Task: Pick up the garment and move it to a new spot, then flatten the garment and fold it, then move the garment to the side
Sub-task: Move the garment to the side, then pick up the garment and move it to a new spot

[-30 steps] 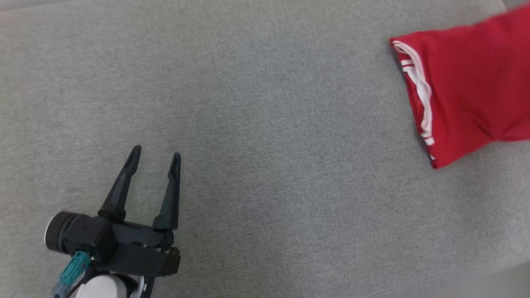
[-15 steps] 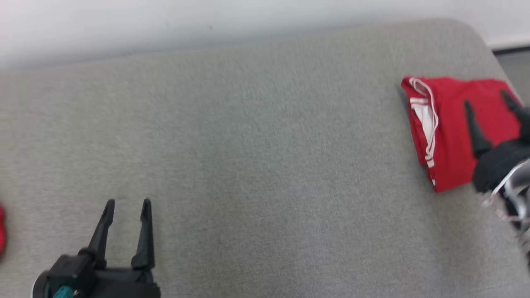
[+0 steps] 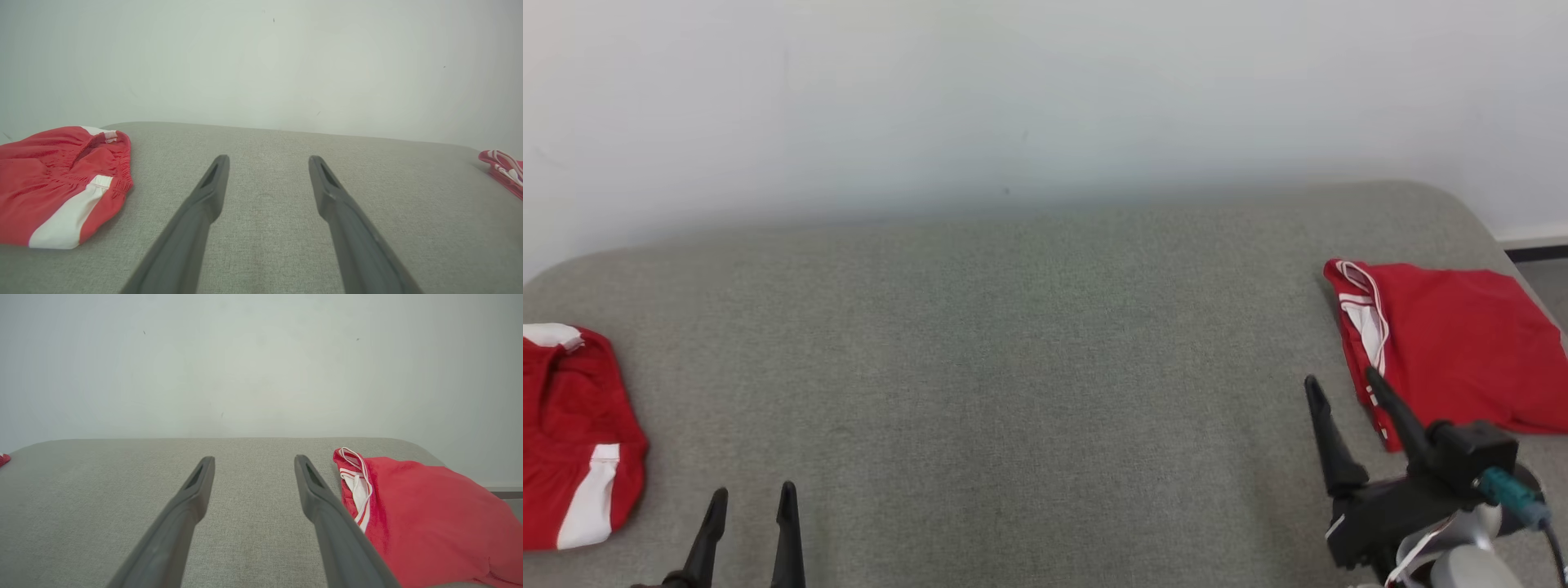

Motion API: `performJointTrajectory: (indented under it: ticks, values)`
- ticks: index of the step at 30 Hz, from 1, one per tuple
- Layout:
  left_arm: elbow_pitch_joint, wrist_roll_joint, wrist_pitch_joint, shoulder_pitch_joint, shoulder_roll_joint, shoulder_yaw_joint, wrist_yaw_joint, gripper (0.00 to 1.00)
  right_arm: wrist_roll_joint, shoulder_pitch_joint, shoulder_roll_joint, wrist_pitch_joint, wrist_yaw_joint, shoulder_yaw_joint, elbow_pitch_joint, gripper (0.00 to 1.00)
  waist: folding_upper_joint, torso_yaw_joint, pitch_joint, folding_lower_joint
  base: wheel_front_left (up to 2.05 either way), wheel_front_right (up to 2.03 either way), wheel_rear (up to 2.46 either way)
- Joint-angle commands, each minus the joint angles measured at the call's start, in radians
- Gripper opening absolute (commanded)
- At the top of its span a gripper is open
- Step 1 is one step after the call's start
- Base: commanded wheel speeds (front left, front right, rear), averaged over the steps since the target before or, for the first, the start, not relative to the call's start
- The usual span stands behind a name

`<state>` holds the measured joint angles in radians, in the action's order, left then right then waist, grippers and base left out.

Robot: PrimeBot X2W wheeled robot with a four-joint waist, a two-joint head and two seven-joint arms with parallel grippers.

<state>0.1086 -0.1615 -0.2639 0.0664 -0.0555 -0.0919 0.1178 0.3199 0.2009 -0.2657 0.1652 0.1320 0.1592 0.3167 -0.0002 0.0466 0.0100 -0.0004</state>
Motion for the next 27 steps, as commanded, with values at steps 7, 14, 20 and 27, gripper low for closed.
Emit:
performJointTrajectory:
  ticks: [7,14,20,27]
  values:
    - [0.054,-0.004,0.0,0.024,0.003,0.004,-0.002,1.0,-0.04,-0.089,0.079,0.029,-0.003,-0.017,0.023,1.0,0.0002,-0.034,0.064,0.0004,0.0,0.0,0.0]
    - [0.098,-0.008,0.0,0.025,0.005,-0.002,-0.009,1.0,-0.058,-0.132,0.106,0.039,-0.003,-0.034,0.02,1.0,0.0002,-0.038,0.096,0.0004,0.0,0.0,0.0]
    - [0.107,-0.007,0.0,0.027,0.005,-0.002,-0.013,1.0,-0.066,-0.156,0.132,0.04,-0.003,-0.059,0.007,1.0,0.0002,-0.041,0.108,0.0004,0.0,0.0,0.0]
    - [0.1,-0.015,0.0,0.033,0.005,0.006,-0.021,1.0,-0.074,-0.159,0.145,0.031,-0.003,-0.058,-0.005,1.0,0.0002,-0.04,0.112,0.0004,0.0,0.0,0.0]
